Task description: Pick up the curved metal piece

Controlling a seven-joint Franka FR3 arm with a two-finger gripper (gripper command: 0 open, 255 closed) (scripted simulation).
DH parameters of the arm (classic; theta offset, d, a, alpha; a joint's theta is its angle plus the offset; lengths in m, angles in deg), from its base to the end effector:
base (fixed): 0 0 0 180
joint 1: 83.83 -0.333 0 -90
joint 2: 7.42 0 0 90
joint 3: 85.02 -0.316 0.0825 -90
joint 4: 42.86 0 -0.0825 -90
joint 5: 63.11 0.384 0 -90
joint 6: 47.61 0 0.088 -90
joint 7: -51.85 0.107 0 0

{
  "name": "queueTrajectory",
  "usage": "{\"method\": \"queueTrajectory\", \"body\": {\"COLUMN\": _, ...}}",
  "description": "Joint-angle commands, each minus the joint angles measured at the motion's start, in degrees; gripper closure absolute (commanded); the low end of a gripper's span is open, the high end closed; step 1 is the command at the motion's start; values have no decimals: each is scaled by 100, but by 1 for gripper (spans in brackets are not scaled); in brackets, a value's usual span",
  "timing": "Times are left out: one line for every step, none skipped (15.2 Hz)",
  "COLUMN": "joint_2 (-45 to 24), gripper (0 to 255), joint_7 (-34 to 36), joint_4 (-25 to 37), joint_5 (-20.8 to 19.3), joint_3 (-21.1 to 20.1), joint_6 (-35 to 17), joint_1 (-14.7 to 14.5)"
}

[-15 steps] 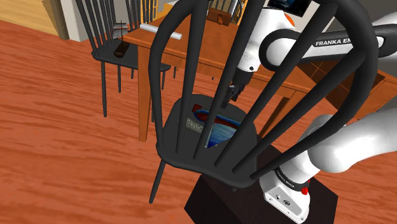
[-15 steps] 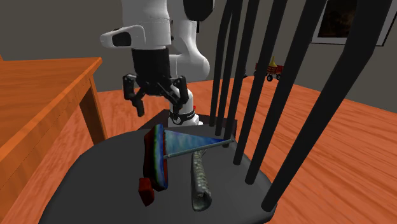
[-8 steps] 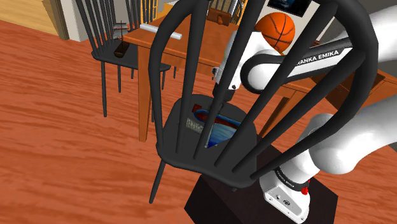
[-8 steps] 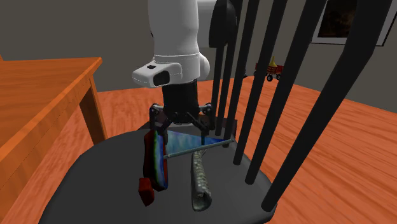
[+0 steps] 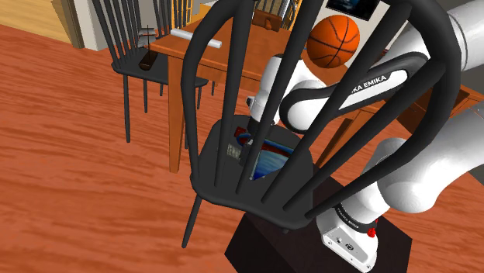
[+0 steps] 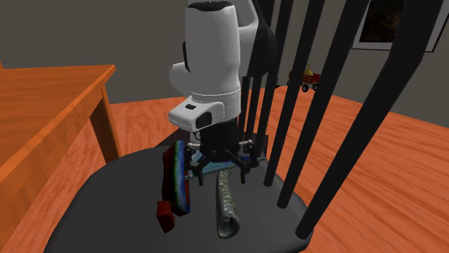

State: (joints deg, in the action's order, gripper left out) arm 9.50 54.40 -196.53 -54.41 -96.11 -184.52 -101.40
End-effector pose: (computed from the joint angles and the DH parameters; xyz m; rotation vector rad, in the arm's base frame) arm 0.3508 0.1892 0.3273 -3.0517 -0.5184 0.0185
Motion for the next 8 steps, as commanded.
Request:
{"method": "queueTrajectory", "body": {"joint_2": -162, "gripper": 0, "joint_7": -1, "joint_4": -77, "joint_5": -5, "joint_3": -34, "joint_6": -209, "joint_1": -15}}
{"method": "queueTrajectory", "body": {"joint_2": -278, "gripper": 0, "joint_7": 0, "joint_4": -117, "joint_5": -9, "joint_3": -43, "joint_6": -364, "joint_1": -14}}
{"method": "queueTrajectory", "body": {"joint_2": -278, "gripper": 0, "joint_7": 1, "joint_4": -117, "joint_5": -10, "joint_3": -39, "joint_6": -364, "joint_1": -17}}
{"method": "queueTrajectory", "body": {"joint_2": -277, "gripper": 0, "joint_7": 1, "joint_4": -117, "joint_5": -10, "joint_3": -37, "joint_6": -364, "joint_1": -19}}
{"method": "queueTrajectory", "body": {"joint_2": -291, "gripper": 255, "joint_7": -8, "joint_4": -115, "joint_5": -15, "joint_3": -31, "joint_6": -375, "joint_1": -13}}
{"method": "queueTrajectory", "body": {"joint_2": -313, "gripper": 255, "joint_7": -4, "joint_4": -111, "joint_5": -17, "joint_3": -34, "joint_6": -393, "joint_1": -13}}
{"method": "queueTrajectory", "body": {"joint_2": -283, "gripper": 255, "joint_7": 1, "joint_4": -121, "joint_5": -11, "joint_3": -37, "joint_6": -373, "joint_1": -18}}
{"method": "queueTrajectory", "body": {"joint_2": -287, "gripper": 255, "joint_7": 9, "joint_4": -132, "joint_5": -8, "joint_3": -44, "joint_6": -389, "joint_1": -24}}
